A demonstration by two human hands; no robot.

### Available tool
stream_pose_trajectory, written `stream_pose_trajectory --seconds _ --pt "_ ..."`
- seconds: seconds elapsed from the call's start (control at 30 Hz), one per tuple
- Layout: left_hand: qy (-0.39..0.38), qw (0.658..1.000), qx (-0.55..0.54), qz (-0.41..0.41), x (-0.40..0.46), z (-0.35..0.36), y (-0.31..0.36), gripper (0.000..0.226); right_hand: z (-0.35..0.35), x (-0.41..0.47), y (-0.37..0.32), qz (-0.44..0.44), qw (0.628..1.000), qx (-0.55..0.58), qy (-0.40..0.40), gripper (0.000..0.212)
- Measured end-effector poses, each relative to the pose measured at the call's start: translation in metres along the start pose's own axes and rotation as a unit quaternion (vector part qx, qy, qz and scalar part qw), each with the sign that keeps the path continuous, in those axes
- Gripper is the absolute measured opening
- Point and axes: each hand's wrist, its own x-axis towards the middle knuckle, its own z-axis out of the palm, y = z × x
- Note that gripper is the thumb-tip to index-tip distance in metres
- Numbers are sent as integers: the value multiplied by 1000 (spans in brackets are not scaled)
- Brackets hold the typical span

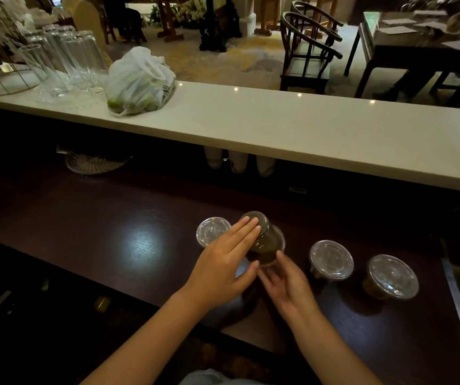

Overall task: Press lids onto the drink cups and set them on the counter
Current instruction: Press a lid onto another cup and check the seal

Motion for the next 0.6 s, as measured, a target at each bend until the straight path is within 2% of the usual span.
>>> stream_pose_trajectory --seconds 0.1,0.2,0.23,0.27,0.33,0.37,0.43,0.5,0.57,0.6 --pt "15 992 -81 -97 -11 11 4 58 3 6 -18 -124 983 -131 28 13" --pt "15 952 -214 -216 -14 23 10 54 6 13 -40 -265 912 -308 57 9" --pt "16 921 -281 -269 -11 26 13 52 6 15 -46 -308 877 -365 55 10" --pt "15 871 -366 -329 -7 29 16 52 6 16 -52 -348 838 -416 49 11" --pt "9 730 -534 -426 1 35 21 53 6 18 -60 -432 739 -514 44 13" --pt "8 674 -581 -455 4 37 21 51 6 18 -62 -469 683 -558 40 13" --pt "1 606 -632 -484 9 44 19 47 3 20 -63 -516 586 -625 13 14" --pt "-11 552 -663 -506 16 49 16 42 -2 23 -61 -529 514 -675 -22 17" --pt "-23 501 -685 -529 21 53 12 40 -8 25 -59 -527 464 -711 -47 17" --pt "-30 481 -692 -537 22 55 10 41 -12 28 -57 -524 451 -721 -59 16"
